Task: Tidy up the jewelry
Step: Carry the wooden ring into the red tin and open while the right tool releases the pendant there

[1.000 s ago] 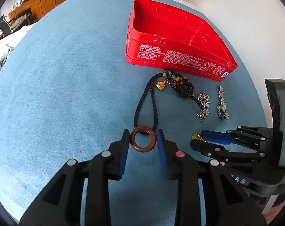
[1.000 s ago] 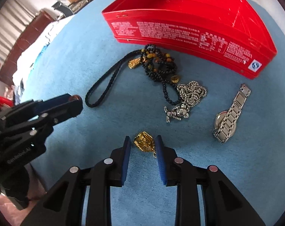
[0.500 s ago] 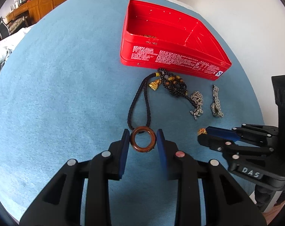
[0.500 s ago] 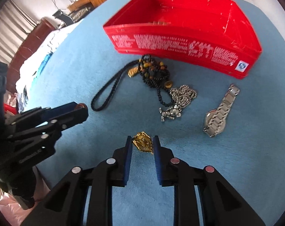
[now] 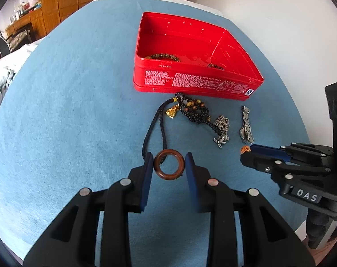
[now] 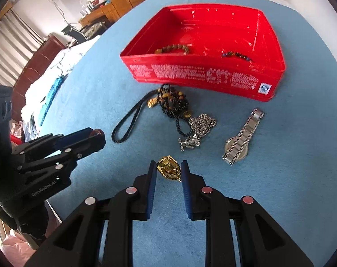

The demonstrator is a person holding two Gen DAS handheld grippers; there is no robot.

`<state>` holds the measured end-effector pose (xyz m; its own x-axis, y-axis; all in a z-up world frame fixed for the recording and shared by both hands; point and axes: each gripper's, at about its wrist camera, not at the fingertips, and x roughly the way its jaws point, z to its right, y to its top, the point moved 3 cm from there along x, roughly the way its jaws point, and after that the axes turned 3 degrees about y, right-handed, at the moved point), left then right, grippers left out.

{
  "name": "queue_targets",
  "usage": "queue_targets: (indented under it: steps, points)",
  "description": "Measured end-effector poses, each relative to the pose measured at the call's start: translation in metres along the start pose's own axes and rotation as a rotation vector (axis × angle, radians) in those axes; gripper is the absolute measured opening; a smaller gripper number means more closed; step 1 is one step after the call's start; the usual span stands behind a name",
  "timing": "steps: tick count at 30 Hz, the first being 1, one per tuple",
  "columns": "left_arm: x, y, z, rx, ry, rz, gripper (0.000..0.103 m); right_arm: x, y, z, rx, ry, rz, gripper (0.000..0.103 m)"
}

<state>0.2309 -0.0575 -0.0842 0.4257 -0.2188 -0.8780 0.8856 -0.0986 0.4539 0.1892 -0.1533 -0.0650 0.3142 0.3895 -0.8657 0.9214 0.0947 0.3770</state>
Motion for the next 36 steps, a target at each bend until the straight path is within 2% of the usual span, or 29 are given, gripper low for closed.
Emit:
queue_targets:
  steps: [4, 10, 18, 22, 27, 36]
  points:
    - [-0.005, 0.011, 0.006, 0.018, 0.018, 0.013, 0.028, -0.018, 0.014, 0.003, 0.013, 0.000, 0.043, 0.022]
    - [-0.012, 0.043, 0.021, 0.050, 0.053, 0.048, 0.028, -0.044, 0.052, 0.011, 0.027, -0.024, 0.119, 0.022]
    - [-0.004, 0.108, 0.036, 0.063, 0.054, 0.069, 0.028, -0.052, 0.101, 0.033, 0.066, -0.060, 0.173, 0.022]
    - [0.012, 0.142, 0.041, 0.063, 0.060, 0.079, 0.028, -0.041, 0.127, 0.047, 0.080, -0.087, 0.189, 0.022]
    - [0.044, 0.171, 0.042, 0.049, 0.070, 0.053, 0.028, -0.012, 0.148, 0.064, 0.106, -0.092, 0.159, 0.022]
    - [0.091, 0.198, 0.034, 0.024, 0.110, 0.001, 0.028, 0.027, 0.174, 0.088, 0.154, -0.096, 0.118, 0.022]
